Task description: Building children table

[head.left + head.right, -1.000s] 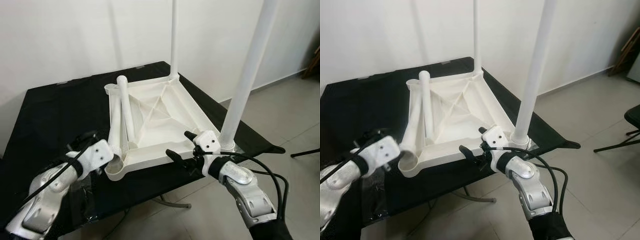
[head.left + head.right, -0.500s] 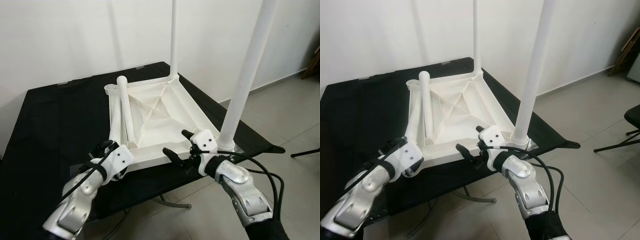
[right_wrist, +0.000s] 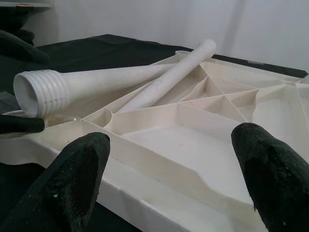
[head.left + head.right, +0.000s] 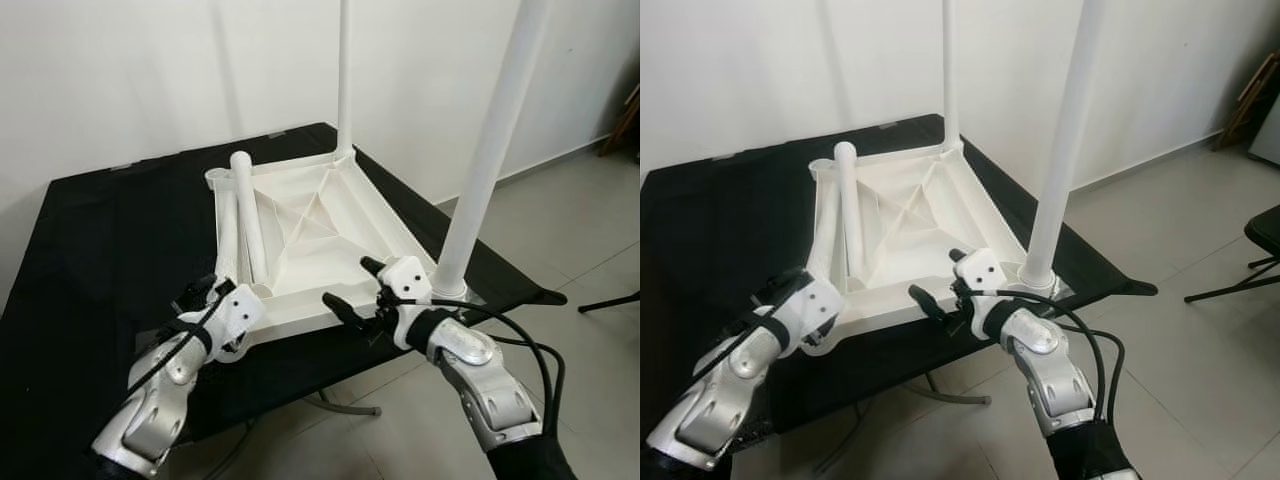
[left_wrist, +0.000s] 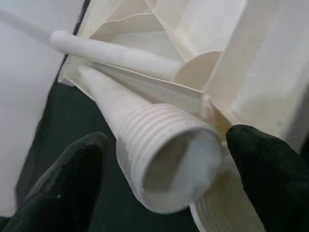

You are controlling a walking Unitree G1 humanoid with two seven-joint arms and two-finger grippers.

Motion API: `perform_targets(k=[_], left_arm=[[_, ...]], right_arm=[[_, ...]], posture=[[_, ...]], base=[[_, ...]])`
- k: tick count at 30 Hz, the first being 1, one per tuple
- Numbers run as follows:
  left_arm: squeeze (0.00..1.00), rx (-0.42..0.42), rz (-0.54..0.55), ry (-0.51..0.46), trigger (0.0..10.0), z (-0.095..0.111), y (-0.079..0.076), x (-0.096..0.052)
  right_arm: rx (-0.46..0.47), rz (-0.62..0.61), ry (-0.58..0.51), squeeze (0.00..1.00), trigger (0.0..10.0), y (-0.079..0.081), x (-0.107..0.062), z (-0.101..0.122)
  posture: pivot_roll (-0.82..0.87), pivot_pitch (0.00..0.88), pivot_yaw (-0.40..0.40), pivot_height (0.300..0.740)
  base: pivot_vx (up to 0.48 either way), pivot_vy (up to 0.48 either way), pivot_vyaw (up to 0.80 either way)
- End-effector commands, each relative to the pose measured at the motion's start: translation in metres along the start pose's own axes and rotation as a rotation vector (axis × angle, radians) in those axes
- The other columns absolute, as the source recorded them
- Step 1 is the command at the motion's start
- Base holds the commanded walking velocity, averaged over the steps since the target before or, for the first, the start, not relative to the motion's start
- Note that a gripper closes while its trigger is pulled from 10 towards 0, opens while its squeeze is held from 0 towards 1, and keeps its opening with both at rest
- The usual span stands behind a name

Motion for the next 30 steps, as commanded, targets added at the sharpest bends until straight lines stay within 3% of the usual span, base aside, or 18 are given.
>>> perform_targets(k=[1,5,9,12,16,20,30], left_arm=[[0.0,-0.003,-0.029,0.001,10.0,-0.002,0.006,-0.008],[0.0,0.044,-0.034,0.014,10.0,-0.004,0.014,-0.016],[0.0,0.15,-0.044,0.04,10.0,-0.011,0.025,-0.027],[0.0,0.166,-0.021,0.05,10.0,-0.014,0.029,-0.027],[0.0,0.165,0.009,0.057,10.0,-0.014,0.032,-0.023],[0.0,0.102,0.088,0.04,10.0,-0.007,0.038,-0.014],[0.0,0.081,0.068,0.026,10.0,-0.002,0.03,-0.001]], right_arm=[[-0.005,0.015,-0.004,0.0,10.0,0.004,0.002,0.0],[-0.004,0.017,-0.003,0.0,10.0,0.004,0.002,0.0],[-0.004,0.023,0.0,0.0,10.0,0.005,0.003,-0.002],[-0.004,0.028,-0.001,0.0,10.0,0.006,0.004,-0.002],[-0.001,0.031,-0.004,0.0,10.0,0.007,0.005,-0.001],[-0.006,0.026,-0.004,0.0,10.0,0.005,0.004,0.0],[-0.008,0.017,-0.004,0.0,10.0,0.004,0.004,0.001]], posture=[[-0.1,0.0,0.034,0.74],[-0.09,0.0,0.033,0.74],[-0.08,0.0,0.029,0.74],[-0.08,0.0,0.03,0.74],[-0.09,0.0,0.028,0.74],[-0.09,0.0,0.032,0.74],[-0.1,0.0,0.037,0.74]], base=[[0.0,0.0,0.0],[0.0,0.0,0.0],[0.0,0.0,0.0],[0.0,0.0,0.0],[0.0,0.0,0.0],[0.0,0.0,0.0],[0.0,0.0,0.0]])
Point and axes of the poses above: a point about 5 cm out from each wrist's last joint towards the gripper, its own x axis pointing out of the wrist towards the gripper, its own z axis along the axis of the wrist's last joint, y = z × x, the point moved 4 cm from there along x, pointing out of the wrist towards the gripper, and after that the axes turned 5 degrees about -x, right-handed, at the moved point
